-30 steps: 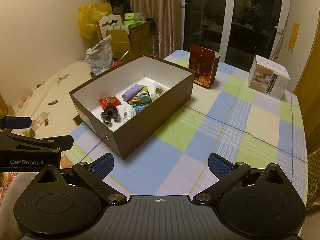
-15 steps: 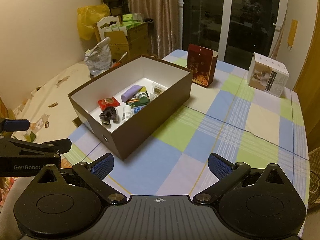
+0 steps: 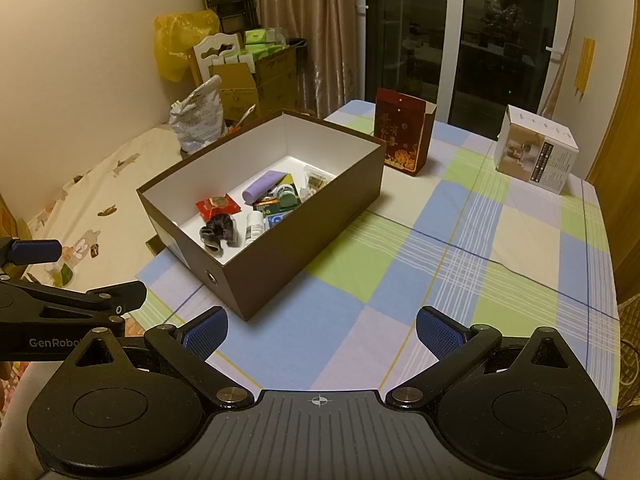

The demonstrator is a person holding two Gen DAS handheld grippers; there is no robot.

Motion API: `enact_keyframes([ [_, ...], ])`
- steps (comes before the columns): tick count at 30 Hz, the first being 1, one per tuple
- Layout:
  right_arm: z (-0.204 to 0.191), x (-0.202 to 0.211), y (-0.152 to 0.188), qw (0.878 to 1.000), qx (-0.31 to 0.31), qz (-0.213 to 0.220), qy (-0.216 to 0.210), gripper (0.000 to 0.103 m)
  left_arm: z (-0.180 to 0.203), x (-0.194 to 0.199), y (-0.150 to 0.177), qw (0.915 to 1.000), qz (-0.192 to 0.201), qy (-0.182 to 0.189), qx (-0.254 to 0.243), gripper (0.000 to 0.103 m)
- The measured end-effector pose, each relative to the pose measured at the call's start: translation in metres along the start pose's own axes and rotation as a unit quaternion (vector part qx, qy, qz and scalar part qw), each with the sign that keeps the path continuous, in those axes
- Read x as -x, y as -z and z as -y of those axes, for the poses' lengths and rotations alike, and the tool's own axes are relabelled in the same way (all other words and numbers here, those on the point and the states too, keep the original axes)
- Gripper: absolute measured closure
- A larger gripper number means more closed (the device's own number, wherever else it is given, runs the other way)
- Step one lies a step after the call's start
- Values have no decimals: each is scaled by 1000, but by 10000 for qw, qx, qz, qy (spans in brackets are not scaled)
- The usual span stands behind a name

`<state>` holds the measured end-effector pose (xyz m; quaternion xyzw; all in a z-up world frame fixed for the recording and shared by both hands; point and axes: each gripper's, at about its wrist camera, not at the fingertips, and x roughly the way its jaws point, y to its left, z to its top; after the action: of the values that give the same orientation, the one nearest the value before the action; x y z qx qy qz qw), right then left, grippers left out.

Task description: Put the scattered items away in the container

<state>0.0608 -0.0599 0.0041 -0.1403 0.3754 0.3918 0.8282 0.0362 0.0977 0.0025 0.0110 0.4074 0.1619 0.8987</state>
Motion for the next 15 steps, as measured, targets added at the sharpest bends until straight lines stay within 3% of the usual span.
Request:
enact_keyframes([
  [15, -1, 6, 2, 10000, 20, 42, 20, 0, 2, 4, 1, 10000, 50, -21, -21, 4],
])
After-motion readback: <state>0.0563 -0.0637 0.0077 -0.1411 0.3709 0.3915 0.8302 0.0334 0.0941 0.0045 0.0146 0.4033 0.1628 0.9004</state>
